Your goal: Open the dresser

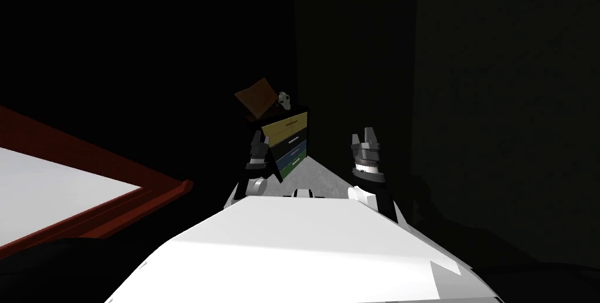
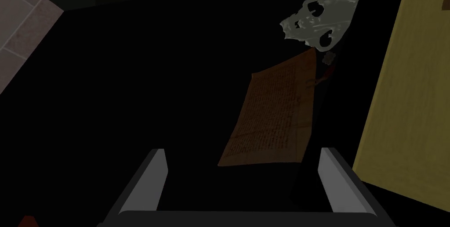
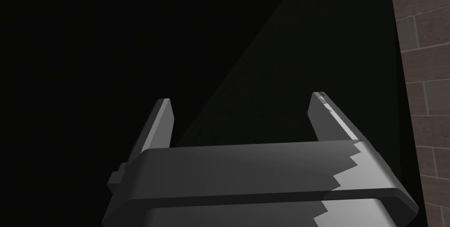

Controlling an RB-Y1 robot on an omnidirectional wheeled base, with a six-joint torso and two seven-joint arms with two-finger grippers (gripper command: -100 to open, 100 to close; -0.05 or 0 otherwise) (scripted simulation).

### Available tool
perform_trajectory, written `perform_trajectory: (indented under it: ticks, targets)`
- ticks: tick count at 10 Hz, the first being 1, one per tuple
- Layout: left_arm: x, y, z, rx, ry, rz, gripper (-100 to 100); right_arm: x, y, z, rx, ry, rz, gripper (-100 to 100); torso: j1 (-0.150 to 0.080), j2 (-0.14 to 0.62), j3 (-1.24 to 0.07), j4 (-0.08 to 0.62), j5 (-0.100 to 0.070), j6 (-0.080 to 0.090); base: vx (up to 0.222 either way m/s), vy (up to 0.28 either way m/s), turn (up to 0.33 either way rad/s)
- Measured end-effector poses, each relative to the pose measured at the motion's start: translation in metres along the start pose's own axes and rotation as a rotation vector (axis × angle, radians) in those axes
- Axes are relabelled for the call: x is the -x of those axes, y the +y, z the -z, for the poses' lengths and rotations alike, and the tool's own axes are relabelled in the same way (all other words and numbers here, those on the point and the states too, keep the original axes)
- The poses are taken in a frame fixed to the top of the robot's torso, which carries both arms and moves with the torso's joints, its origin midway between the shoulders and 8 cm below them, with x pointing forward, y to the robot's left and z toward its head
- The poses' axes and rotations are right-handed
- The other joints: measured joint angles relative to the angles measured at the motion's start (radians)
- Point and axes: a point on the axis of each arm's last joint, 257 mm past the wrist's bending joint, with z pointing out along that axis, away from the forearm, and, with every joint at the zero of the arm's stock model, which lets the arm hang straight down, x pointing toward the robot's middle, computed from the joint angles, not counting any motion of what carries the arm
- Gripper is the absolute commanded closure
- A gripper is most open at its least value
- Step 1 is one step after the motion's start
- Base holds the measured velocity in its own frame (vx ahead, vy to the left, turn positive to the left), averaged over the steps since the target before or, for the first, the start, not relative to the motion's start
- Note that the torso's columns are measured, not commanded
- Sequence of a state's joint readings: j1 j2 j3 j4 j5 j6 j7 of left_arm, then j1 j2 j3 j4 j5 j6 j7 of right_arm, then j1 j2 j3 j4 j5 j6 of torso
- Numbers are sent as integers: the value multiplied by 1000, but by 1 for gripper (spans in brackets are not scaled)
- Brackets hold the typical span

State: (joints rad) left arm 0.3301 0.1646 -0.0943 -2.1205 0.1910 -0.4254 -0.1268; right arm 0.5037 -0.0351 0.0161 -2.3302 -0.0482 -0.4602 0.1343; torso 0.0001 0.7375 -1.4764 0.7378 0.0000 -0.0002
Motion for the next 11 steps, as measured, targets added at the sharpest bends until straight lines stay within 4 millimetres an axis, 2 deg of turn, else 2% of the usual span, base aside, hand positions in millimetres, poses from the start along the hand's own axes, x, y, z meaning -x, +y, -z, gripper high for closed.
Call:
perform_trajectory:
  ticks: [3,6,10,11]
  targets:
    - [-15,38,-9,77,5,49,-100,0,0,0,0,0,0,0,0,0,0,0,0,0,124,57,-40]
    - [-35,61,-15,140,23,82,-100,0,0,0,0,0,0,0,0,3,2,1,0,0,84,52,-27]
    - [-52,93,-20,206,55,106,-100,0,0,0,0,0,0,0,0,0,0,0,0,0,78,37,-29]
    - [-63,98,-24,228,68,118,-100,0,0,0,0,0,0,0,1,-1,0,0,0,0,91,58,-24]
